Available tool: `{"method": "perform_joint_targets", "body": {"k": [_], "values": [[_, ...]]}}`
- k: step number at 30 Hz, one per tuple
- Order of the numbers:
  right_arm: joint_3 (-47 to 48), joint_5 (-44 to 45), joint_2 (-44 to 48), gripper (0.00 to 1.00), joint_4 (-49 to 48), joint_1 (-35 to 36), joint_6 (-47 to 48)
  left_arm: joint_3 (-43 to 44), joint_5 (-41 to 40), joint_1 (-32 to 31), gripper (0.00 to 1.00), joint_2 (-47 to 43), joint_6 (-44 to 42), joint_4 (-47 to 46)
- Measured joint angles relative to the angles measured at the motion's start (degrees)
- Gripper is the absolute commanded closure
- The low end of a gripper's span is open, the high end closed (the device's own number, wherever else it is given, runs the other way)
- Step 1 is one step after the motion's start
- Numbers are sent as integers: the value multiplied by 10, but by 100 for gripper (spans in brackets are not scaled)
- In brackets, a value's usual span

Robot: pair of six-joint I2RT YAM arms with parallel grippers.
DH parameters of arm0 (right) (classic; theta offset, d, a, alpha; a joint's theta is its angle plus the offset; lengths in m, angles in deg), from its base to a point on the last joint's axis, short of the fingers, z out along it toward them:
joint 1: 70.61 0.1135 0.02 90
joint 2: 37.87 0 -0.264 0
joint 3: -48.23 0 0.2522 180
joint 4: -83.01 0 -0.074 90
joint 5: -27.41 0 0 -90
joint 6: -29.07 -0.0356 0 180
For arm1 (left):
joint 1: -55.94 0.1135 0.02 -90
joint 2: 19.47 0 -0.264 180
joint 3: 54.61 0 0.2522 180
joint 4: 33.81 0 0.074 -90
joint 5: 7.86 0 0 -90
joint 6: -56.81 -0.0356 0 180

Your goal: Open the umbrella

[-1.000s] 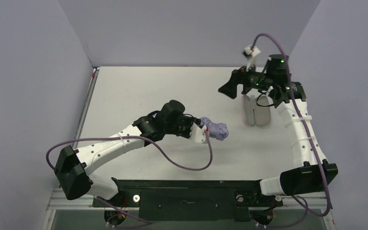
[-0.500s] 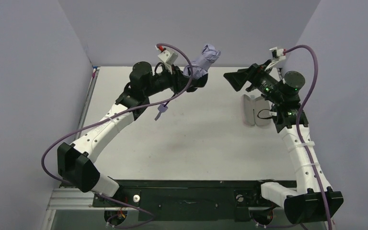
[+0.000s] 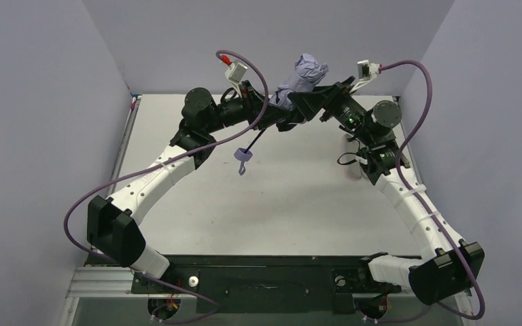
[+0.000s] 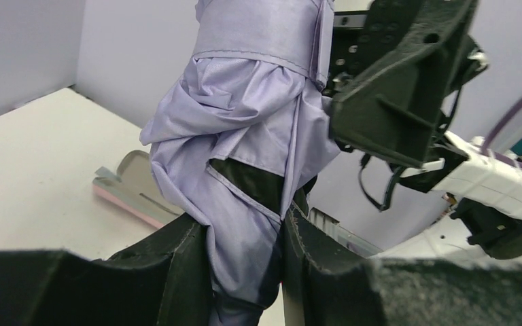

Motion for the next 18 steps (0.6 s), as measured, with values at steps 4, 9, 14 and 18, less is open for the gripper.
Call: {"method": "perform_joint_targets", "body": {"k": [4, 9, 14, 18], "values": [[14, 14, -34, 4, -28, 24, -20, 0, 18, -6, 100, 0, 28, -31], [24, 24, -47, 25, -47, 42, -30, 0, 43, -15, 100, 5, 48, -51], [44, 23, -54, 76, -49, 47, -32, 1, 54, -19, 83, 9, 48, -52], [54, 20, -55, 99, -28, 52, -28, 3, 58, -12, 55, 7, 19, -38]]}}
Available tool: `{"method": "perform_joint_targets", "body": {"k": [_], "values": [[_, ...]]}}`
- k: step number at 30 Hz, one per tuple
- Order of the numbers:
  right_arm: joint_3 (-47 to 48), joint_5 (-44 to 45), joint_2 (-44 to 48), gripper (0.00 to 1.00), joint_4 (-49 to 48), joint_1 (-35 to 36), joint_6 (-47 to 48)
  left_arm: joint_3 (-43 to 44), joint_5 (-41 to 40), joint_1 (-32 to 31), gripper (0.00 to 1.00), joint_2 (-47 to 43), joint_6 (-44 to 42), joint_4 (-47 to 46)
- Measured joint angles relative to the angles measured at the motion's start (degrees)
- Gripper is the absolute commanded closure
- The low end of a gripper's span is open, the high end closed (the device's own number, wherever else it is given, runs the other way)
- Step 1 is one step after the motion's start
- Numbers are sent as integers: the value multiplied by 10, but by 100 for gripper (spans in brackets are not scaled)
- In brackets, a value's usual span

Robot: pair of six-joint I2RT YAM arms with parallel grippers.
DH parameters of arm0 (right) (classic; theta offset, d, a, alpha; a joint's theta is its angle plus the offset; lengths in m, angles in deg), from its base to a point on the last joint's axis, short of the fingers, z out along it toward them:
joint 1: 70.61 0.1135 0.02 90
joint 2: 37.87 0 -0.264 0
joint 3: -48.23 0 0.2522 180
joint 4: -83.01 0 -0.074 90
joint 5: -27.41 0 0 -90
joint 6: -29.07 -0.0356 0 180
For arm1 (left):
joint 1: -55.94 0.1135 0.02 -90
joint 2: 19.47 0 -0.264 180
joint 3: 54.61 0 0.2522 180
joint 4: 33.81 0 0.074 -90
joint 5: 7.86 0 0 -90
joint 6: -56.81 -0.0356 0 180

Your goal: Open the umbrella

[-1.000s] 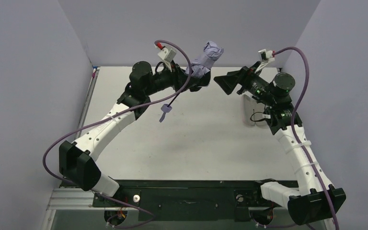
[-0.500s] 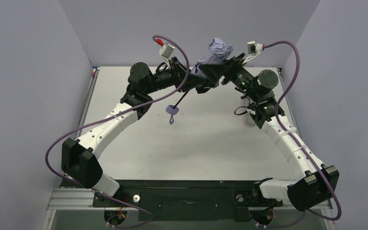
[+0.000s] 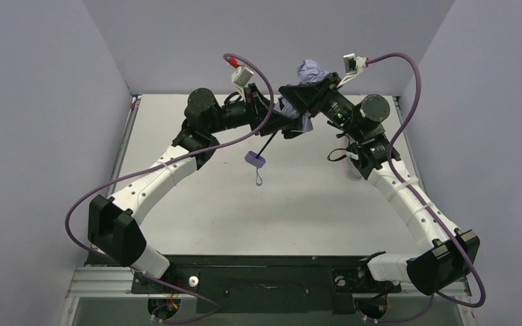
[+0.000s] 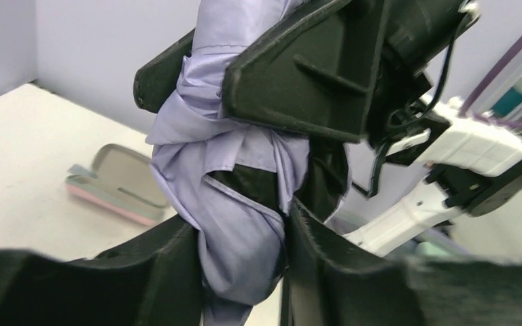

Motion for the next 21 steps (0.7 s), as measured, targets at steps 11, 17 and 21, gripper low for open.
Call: {"method": "perform_joint_targets", "body": {"k": [11, 17, 21], "values": [[0, 33, 12, 100, 76, -5, 60, 1, -50, 17, 34, -61, -293, 281], [0, 72, 27, 100, 103, -5, 70, 6, -136, -25, 44, -68, -438, 391], [0, 110, 30, 100, 135, -4, 71, 10, -219, -88, 54, -61, -506, 422]]}}
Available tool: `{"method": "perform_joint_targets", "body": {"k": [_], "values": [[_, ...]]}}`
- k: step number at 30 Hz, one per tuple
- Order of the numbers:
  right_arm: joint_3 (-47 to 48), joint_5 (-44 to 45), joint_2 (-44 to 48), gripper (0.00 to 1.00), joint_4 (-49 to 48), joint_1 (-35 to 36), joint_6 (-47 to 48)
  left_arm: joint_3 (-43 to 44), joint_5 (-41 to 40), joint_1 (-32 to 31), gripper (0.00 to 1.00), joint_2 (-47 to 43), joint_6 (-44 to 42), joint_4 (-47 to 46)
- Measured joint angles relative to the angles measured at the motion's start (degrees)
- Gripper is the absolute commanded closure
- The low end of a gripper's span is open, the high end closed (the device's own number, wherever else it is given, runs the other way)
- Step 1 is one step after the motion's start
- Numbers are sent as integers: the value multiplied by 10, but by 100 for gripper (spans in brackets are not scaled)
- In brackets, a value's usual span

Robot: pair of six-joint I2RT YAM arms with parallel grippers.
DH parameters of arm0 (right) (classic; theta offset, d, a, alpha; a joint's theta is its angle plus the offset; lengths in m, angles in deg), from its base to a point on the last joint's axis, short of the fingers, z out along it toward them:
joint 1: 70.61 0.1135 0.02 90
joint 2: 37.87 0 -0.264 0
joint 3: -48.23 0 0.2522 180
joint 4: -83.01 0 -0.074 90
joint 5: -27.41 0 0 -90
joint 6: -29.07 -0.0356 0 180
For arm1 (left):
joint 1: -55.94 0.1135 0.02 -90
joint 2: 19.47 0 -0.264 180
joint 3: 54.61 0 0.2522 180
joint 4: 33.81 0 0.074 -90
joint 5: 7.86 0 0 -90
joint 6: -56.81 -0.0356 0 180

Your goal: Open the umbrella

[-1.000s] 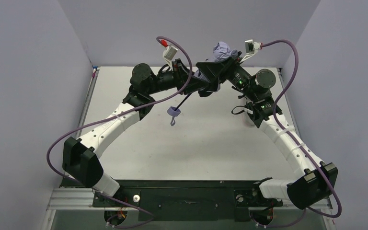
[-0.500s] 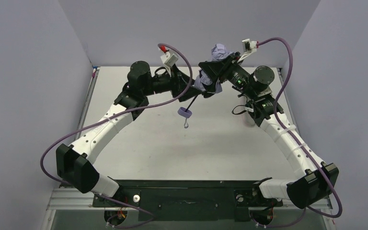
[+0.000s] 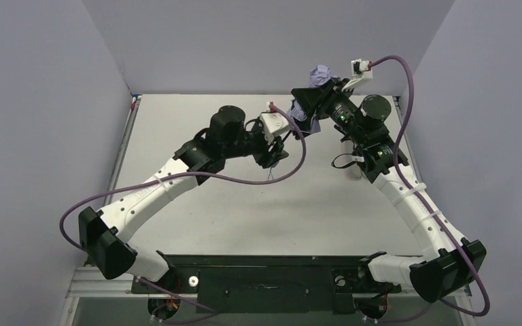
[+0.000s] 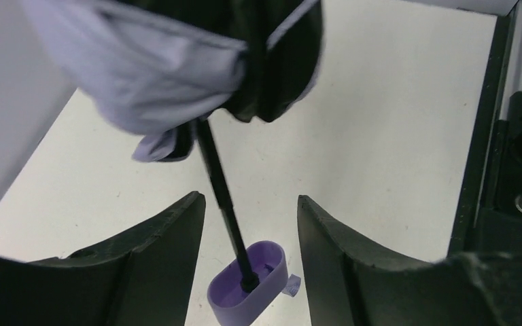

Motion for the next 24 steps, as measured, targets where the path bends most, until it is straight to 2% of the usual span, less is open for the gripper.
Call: {"method": "perform_joint_targets", "body": {"k": [4, 12, 24], "values": [[0, 37, 0, 100, 41, 4, -1, 13, -81, -53, 62, 17, -55, 15], [0, 90, 12, 100, 99, 7, -24, 49, -209, -92, 68, 71, -112, 22], [5, 139, 27, 100, 133, 4, -33, 23, -257, -100, 66, 82, -127, 58]]}}
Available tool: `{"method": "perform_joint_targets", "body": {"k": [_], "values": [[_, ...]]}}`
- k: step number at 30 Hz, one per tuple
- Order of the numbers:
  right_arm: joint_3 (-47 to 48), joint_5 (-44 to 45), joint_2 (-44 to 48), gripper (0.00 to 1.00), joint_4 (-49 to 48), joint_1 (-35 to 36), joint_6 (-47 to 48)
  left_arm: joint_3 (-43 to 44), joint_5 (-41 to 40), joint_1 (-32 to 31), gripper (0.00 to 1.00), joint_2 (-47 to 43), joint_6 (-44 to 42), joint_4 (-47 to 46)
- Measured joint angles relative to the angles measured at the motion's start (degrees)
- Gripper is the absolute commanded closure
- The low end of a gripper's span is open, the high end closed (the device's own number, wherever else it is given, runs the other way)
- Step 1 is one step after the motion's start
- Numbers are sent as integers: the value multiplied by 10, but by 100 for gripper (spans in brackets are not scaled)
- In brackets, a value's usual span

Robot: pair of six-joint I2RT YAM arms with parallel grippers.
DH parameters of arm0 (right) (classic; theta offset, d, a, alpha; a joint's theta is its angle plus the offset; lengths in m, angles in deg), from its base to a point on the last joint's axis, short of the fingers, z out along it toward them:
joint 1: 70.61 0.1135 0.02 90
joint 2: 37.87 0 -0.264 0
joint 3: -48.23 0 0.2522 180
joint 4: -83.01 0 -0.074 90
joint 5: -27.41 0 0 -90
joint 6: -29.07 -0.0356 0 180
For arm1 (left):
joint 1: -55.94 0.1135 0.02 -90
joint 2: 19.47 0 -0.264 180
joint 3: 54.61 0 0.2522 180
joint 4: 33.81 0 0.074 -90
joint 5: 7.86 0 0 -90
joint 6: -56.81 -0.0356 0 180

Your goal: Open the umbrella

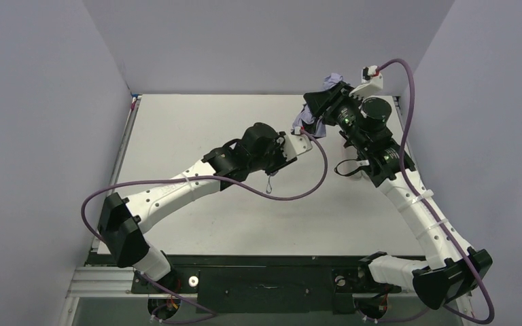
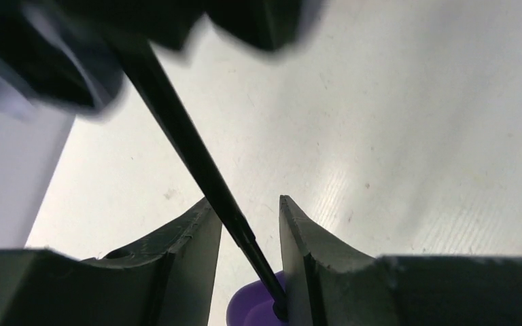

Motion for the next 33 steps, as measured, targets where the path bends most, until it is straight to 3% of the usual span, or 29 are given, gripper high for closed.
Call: {"method": "perform_joint_targets", "body": {"k": [10, 22, 28, 29, 30, 33], "values": [[8, -4, 0, 100, 4, -33, -8, -101, 0, 24, 65, -17, 0, 17], [21, -50, -9, 100, 17, -70, -27, -172, 12, 27, 65, -65, -2, -62], [48, -55, -11, 100, 0, -102, -29, -233, 4, 42, 64, -65, -17, -19], [53, -61, -11, 100, -2, -105, -29, -241, 5, 43, 52, -64, -18, -16], [54, -65, -10, 100, 0, -106, -28, -243, 5, 45, 61, -61, -18, -20], [54, -73, -10, 100, -1, -104, -28, -245, 4, 46, 62, -61, -22, -18]]}}
